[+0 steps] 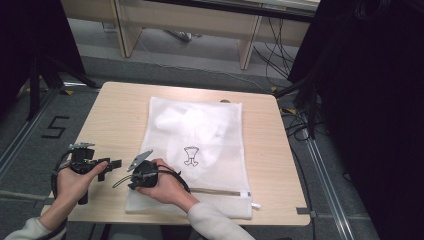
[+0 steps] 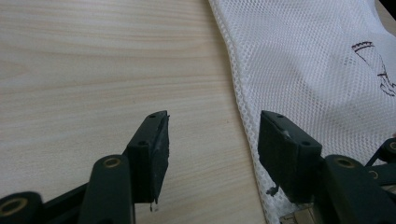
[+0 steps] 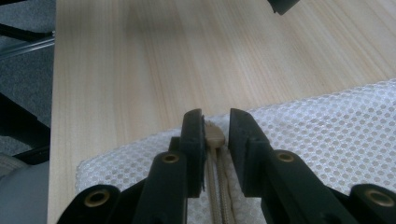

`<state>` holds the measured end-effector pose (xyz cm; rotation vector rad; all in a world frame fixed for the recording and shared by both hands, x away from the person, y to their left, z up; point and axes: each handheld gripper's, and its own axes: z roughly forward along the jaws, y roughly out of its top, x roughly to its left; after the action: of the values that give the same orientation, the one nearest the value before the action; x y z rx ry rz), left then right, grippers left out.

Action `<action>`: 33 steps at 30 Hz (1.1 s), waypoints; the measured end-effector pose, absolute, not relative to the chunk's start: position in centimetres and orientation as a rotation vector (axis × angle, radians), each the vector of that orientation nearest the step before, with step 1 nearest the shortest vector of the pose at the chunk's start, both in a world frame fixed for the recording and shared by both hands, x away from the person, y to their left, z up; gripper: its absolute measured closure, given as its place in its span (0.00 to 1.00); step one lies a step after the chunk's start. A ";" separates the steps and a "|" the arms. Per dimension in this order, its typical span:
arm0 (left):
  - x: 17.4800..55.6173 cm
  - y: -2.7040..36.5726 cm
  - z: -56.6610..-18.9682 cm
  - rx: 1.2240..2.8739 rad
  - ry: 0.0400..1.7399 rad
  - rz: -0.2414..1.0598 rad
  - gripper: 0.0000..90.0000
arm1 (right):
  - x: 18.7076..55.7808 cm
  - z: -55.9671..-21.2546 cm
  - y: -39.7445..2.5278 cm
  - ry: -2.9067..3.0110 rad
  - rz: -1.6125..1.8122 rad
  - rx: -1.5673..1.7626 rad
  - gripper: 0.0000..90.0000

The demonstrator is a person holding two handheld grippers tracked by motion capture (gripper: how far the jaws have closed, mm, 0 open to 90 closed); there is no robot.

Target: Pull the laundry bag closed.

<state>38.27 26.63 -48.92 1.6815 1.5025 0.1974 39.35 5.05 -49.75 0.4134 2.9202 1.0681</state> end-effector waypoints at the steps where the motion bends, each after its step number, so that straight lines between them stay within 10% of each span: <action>1: 38.3 26.6 -48.9 1.682 1.503 0.197 0.48 | 39.4 -49.8 5.1 2.919 1.074 0.415 0.86; 33: 39.4 22.2 -49.3 1.664 1.471 -0.182 0.56 | 37.0 -46.9 2.0 2.755 1.153 0.302 0.91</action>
<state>39.35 22.23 -49.34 1.6643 1.4706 -0.1824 36.97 1.98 -46.91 0.3017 2.7553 1.1532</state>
